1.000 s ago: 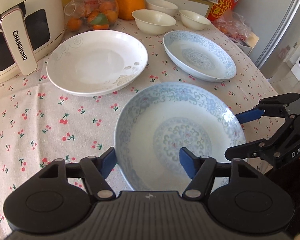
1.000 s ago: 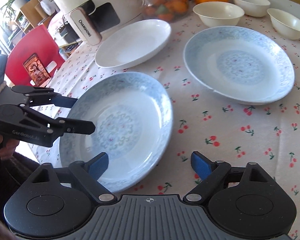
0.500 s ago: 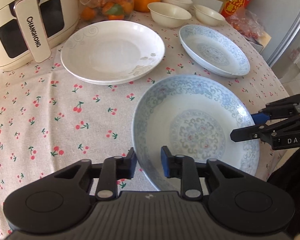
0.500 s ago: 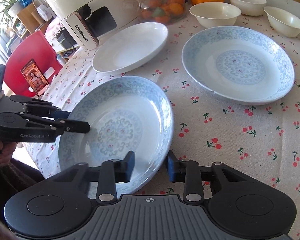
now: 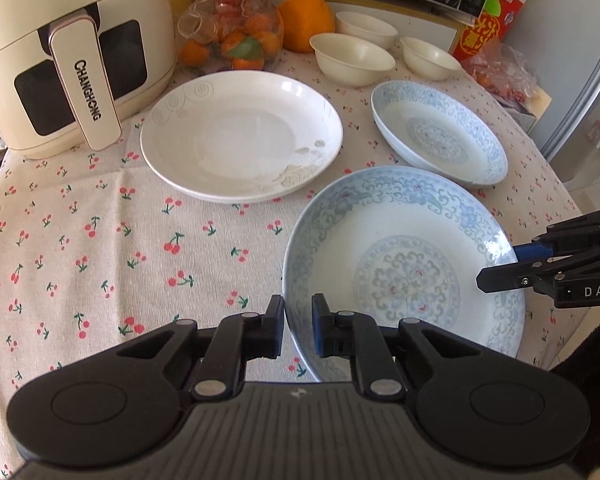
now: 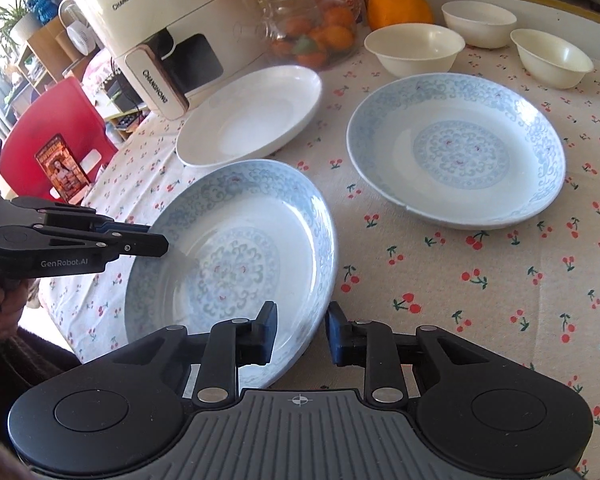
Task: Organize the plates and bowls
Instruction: 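Lift the blue-patterned plate with both tools and carry it over the other blue plate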
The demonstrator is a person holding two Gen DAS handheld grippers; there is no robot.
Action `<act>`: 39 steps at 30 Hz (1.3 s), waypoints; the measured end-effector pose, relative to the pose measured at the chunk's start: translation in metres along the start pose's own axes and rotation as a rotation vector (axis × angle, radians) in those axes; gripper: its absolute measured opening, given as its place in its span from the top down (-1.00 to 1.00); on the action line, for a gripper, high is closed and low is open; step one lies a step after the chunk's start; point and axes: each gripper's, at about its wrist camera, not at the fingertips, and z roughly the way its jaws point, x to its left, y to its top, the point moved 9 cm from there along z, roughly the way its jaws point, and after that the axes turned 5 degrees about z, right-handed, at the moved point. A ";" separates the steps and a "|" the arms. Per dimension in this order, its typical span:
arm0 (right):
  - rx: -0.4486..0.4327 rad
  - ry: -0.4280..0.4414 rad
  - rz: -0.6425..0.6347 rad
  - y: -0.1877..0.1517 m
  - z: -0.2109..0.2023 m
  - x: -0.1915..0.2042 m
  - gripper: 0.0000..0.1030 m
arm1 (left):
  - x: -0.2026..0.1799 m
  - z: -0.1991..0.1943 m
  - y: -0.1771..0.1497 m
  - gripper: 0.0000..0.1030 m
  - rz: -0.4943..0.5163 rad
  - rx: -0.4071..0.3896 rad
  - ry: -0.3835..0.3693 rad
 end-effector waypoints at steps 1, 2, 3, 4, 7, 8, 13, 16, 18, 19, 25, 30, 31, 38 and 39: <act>-0.003 0.001 0.003 0.001 -0.001 0.000 0.50 | 0.000 0.000 0.001 0.76 -0.002 -0.005 0.001; -0.006 0.001 0.005 0.002 -0.002 -0.001 0.50 | -0.001 0.000 0.003 0.76 -0.005 -0.009 0.002; -0.011 0.001 0.007 0.003 -0.004 -0.001 0.50 | -0.001 -0.001 0.005 0.76 -0.008 -0.013 0.003; -0.015 0.001 0.006 0.004 -0.006 -0.001 0.50 | -0.001 -0.001 0.006 0.76 -0.011 -0.017 0.003; -0.027 -0.003 0.005 0.008 -0.009 -0.002 0.50 | -0.002 -0.001 0.010 0.76 -0.022 -0.025 0.000; -0.028 -0.005 0.007 0.010 -0.009 -0.003 0.50 | -0.003 0.000 0.010 0.75 -0.020 -0.024 0.000; 0.003 -0.017 0.028 0.009 0.000 -0.012 0.50 | -0.004 0.009 0.007 0.76 -0.020 0.004 -0.012; 0.033 -0.012 0.051 0.006 0.008 -0.018 0.50 | -0.003 0.009 0.005 0.75 -0.027 0.014 -0.050; 0.038 0.004 0.064 0.007 0.008 -0.020 0.49 | -0.002 0.013 -0.002 0.68 -0.067 0.056 -0.096; 0.041 0.015 0.079 0.007 0.008 -0.021 0.47 | -0.001 0.016 -0.006 0.66 -0.087 0.079 -0.117; 0.056 0.030 0.119 0.005 0.013 -0.022 0.49 | -0.001 0.017 -0.012 0.75 -0.160 0.083 -0.178; 0.033 -0.031 0.039 0.005 0.009 -0.015 0.49 | -0.005 0.012 -0.009 0.76 -0.134 0.056 -0.152; 0.028 -0.031 0.039 0.006 0.007 -0.015 0.49 | -0.005 0.010 -0.007 0.76 -0.138 0.046 -0.151; -0.035 -0.007 0.053 0.022 -0.010 -0.015 0.49 | -0.001 0.000 0.008 0.77 -0.153 -0.026 -0.150; -0.045 -0.005 0.054 0.025 -0.012 -0.015 0.49 | -0.001 -0.002 0.010 0.78 -0.155 -0.035 -0.150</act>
